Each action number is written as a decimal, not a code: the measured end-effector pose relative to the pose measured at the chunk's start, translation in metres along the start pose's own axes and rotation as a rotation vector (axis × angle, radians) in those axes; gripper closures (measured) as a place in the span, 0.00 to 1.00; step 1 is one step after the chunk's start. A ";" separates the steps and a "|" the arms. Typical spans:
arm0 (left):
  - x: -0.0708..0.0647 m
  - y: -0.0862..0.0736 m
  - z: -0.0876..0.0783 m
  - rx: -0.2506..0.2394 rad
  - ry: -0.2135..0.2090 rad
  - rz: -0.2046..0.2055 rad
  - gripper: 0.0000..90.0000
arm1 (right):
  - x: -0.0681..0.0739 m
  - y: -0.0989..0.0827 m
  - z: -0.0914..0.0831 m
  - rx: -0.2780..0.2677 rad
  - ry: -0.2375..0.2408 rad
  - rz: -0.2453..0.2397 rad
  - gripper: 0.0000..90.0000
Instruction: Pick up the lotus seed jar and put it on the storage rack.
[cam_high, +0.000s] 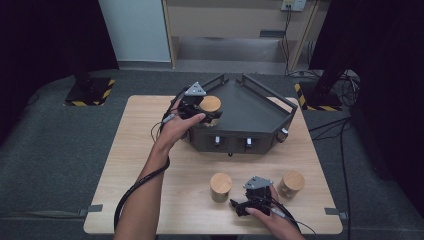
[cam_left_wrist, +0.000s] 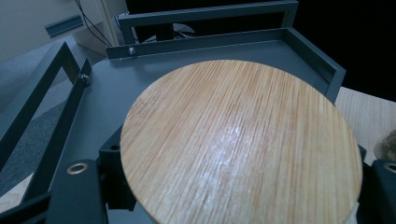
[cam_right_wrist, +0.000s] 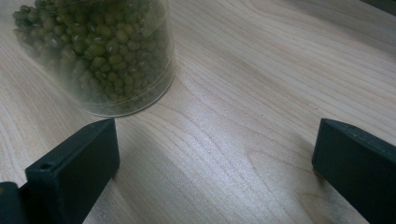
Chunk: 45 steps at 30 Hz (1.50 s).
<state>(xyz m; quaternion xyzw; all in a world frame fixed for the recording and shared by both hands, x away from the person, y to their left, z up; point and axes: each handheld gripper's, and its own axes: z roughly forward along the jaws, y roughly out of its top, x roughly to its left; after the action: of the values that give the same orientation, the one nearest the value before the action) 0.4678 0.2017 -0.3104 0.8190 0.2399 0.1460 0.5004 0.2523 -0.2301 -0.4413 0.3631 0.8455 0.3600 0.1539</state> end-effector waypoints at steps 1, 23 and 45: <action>0.000 0.000 0.000 0.001 0.001 -0.001 0.27 | 0.000 0.000 0.000 0.000 0.000 0.000 0.01; 0.004 -0.005 0.010 0.029 0.010 -0.017 0.27 | -0.001 0.000 -0.001 0.000 0.003 -0.003 0.01; 0.012 -0.010 0.015 0.034 -0.010 -0.058 0.27 | -0.001 -0.001 -0.001 -0.001 0.004 -0.003 0.01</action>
<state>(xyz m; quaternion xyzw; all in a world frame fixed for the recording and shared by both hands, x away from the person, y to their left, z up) 0.4828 0.2010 -0.3262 0.8207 0.2637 0.1232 0.4917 0.2523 -0.2315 -0.4414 0.3609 0.8461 0.3611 0.1530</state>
